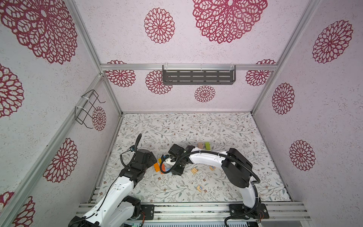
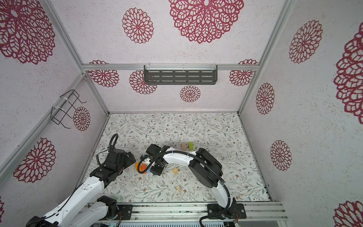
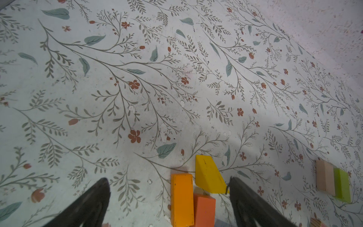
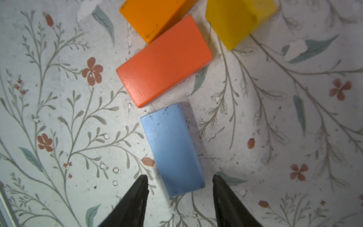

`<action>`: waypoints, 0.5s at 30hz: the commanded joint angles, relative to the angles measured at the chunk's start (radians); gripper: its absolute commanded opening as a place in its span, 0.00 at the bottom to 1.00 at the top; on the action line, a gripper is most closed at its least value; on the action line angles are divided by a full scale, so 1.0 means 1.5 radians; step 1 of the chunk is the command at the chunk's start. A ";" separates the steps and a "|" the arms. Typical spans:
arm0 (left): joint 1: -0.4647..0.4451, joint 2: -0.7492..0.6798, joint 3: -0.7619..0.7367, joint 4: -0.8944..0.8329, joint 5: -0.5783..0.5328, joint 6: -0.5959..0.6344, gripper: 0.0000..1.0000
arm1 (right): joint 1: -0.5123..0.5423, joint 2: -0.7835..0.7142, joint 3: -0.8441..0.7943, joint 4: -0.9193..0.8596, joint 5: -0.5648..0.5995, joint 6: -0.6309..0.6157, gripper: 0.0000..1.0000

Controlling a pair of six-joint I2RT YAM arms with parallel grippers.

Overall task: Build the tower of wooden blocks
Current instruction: 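Lower the right gripper onto the blue block and grasp it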

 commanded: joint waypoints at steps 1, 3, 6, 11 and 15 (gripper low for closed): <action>0.011 -0.010 -0.010 0.015 0.008 0.003 0.97 | 0.004 0.005 0.022 -0.026 -0.009 -0.008 0.51; 0.014 -0.014 -0.012 0.014 0.010 0.004 0.97 | 0.004 0.009 0.025 -0.026 -0.009 -0.005 0.48; 0.018 -0.019 -0.013 0.006 0.018 0.001 0.97 | 0.004 0.014 0.024 -0.025 -0.015 -0.005 0.42; 0.019 -0.043 -0.013 -0.010 0.029 -0.006 0.97 | 0.005 0.019 0.026 -0.024 -0.016 0.002 0.30; 0.019 -0.065 -0.010 -0.023 0.037 -0.013 0.97 | 0.006 0.008 0.019 -0.026 -0.009 0.007 0.22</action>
